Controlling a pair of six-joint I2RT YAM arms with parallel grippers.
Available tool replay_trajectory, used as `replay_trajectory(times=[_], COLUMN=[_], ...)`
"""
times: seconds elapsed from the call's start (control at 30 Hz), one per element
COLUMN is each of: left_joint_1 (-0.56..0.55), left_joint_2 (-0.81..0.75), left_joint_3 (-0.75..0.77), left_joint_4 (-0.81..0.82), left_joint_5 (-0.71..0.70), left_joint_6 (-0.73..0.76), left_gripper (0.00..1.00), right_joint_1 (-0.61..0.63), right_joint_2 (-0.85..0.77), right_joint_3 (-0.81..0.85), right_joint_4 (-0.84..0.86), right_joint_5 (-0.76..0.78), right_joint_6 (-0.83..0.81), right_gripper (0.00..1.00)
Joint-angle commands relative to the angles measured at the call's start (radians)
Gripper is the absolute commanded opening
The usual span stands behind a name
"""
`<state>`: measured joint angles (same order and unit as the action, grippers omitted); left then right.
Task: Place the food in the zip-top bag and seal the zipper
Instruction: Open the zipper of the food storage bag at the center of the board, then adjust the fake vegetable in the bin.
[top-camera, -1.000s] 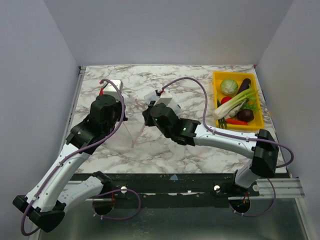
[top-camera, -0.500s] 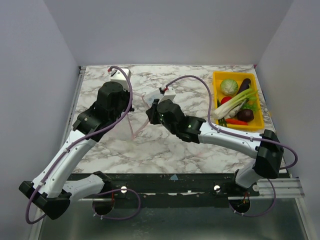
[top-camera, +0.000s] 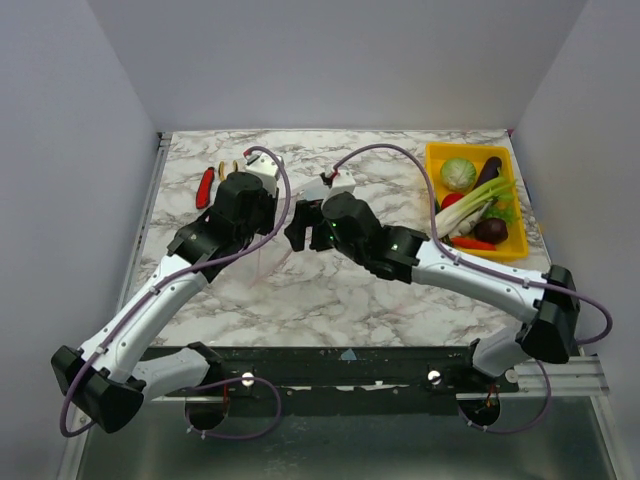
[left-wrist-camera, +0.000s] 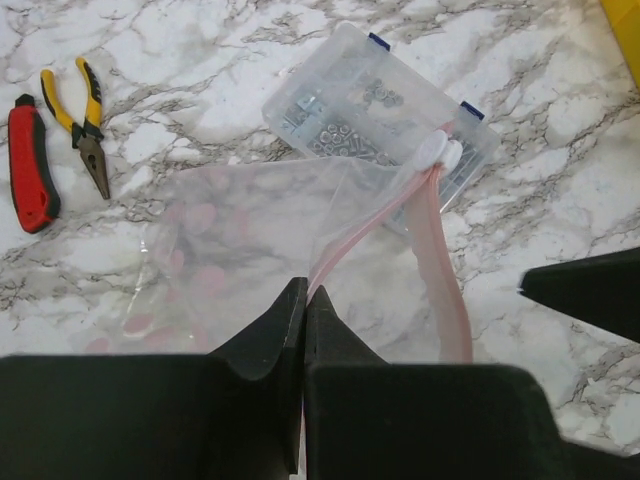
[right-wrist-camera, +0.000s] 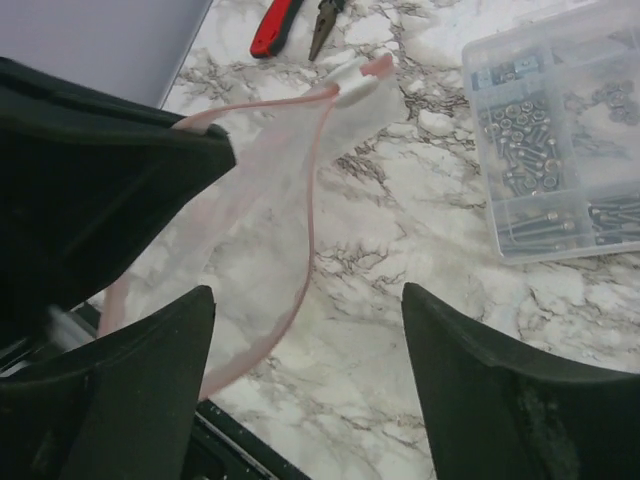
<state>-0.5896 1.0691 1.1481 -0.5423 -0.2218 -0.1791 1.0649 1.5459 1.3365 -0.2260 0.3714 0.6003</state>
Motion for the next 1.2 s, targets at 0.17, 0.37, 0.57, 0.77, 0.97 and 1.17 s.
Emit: replay_trajectory(times=[0.17, 0.37, 0.57, 0.77, 0.97, 1.17], left_joint_1=[-0.002, -0.002, -0.001, -0.003, -0.002, -0.001], left_joint_2=[0.060, 0.090, 0.086, 0.070, 0.058, 0.053], left_joint_3=[0.019, 0.039, 0.032, 0.021, 0.019, 0.019], left_joint_4=[-0.004, -0.020, -0.017, -0.011, -0.007, -0.008], left_joint_5=[0.096, 0.132, 0.149, 0.169, 0.186, 0.196], left_joint_6=[-0.038, -0.054, -0.059, -0.066, -0.070, -0.072], left_gripper=[0.00, 0.00, 0.00, 0.00, 0.00, 0.00], right_joint_1=[-0.024, -0.264, -0.642, -0.891, -0.898, -0.898], right_joint_2=[-0.313, -0.498, -0.502, -0.319, -0.186, -0.087], right_joint_3=[-0.167, -0.324, -0.402, -0.405, -0.365, -0.335], right_joint_4=[-0.161, -0.193, -0.195, -0.211, -0.149, -0.152], right_joint_5=[0.247, 0.293, 0.146, -0.039, -0.094, -0.042], right_joint_6=[-0.054, -0.023, -0.025, -0.017, 0.019, 0.105], right_gripper=[0.91, 0.91, 0.90, 0.90, 0.93, 0.97])
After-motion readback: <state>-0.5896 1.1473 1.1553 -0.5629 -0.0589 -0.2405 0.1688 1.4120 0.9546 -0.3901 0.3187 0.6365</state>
